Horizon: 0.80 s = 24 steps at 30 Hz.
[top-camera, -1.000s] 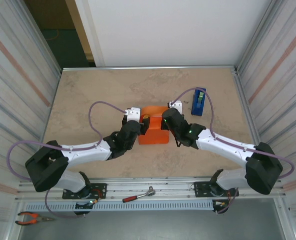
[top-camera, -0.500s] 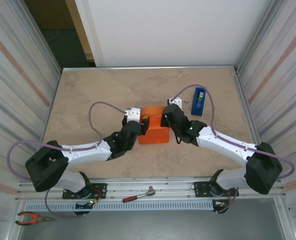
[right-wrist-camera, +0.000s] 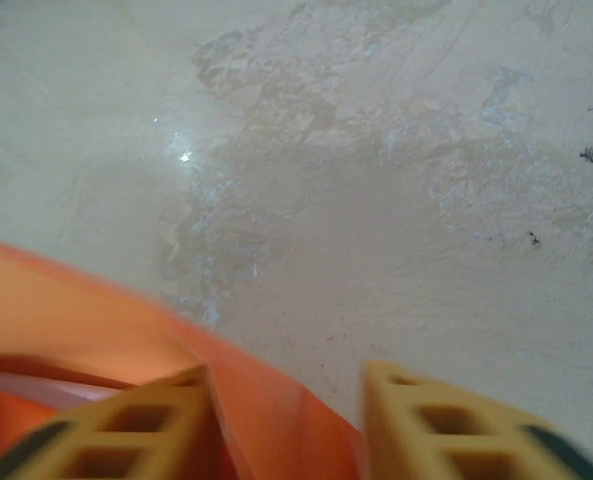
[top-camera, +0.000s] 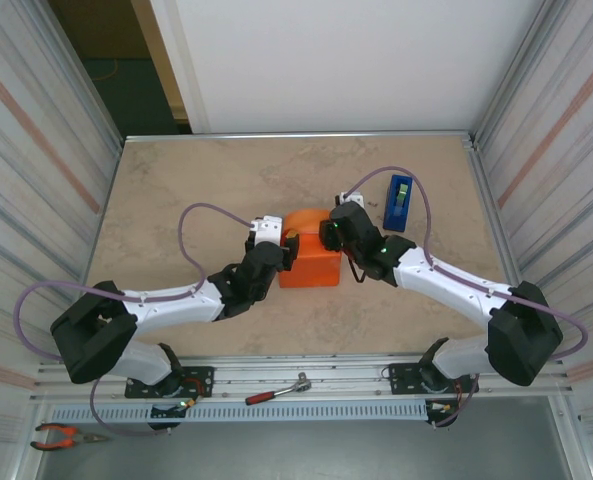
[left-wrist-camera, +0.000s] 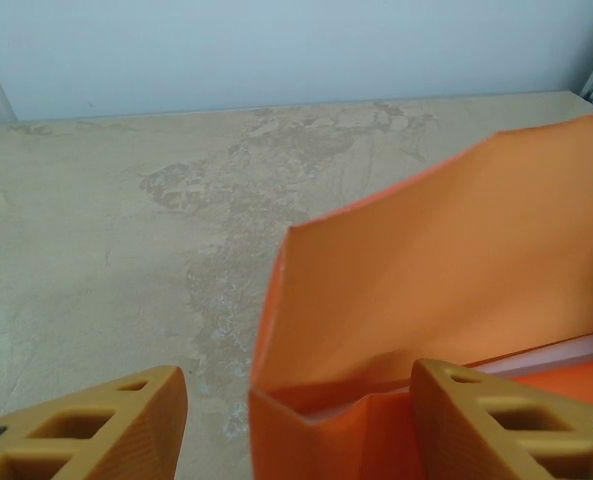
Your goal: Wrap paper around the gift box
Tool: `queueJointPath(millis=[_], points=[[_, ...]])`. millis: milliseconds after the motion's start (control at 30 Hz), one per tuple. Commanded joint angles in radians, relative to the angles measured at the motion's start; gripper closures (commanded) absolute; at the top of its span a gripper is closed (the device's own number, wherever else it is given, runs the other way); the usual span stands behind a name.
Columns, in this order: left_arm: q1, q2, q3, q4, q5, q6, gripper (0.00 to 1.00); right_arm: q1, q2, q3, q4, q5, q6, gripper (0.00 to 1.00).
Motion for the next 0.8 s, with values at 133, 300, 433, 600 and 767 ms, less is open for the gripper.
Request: queueJointPath(millis=[133,300,433,600,767], points=[[-0.005,0.015,0.010,-0.104,-0.056,0.011,0.42,-0.027,-0.089,0.054,-0.031,-0.011,0.014,0.23],[-0.008,0.010,0.014,-0.107,-0.062,0.027,0.43,-0.055,-0.187,0.077,-0.089,0.013,0.027,0.01],[-0.019,0.022,0.028,-0.110,-0.086,0.070,0.45,-0.108,-0.227,0.085,-0.178,0.022,0.063,0.01],[-0.045,0.041,0.038,-0.126,-0.133,0.108,0.45,-0.302,-0.267,-0.015,-0.191,-0.227,0.201,0.01],[-0.060,0.052,0.043,-0.149,-0.159,0.117,0.45,-0.430,-0.288,-0.115,-0.144,-0.431,0.252,0.01]])
